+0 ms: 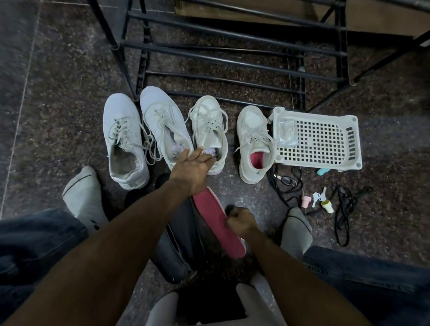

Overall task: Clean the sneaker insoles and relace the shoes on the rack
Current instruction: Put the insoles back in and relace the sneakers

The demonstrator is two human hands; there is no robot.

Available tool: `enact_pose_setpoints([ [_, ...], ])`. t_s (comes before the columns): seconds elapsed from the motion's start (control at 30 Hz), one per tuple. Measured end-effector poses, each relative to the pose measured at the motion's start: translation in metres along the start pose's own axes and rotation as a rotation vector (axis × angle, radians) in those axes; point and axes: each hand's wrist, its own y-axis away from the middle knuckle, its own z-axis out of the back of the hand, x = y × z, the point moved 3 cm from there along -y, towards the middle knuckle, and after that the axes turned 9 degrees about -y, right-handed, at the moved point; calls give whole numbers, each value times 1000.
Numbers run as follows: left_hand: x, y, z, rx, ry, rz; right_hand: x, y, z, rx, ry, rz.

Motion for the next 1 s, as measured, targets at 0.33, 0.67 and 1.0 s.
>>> enact_pose_setpoints([
  [0.33, -23, 28, -13, -14, 16, -10, -20, 36, 60, -260, -761, 11],
  [0.67, -61, 75, -37, -86, 243, 113, 35, 66, 58, -134, -996, 98],
  [1.0, -44, 45, -18, -136, 414, 328, 34, 56, 45, -27, -903, 129],
])
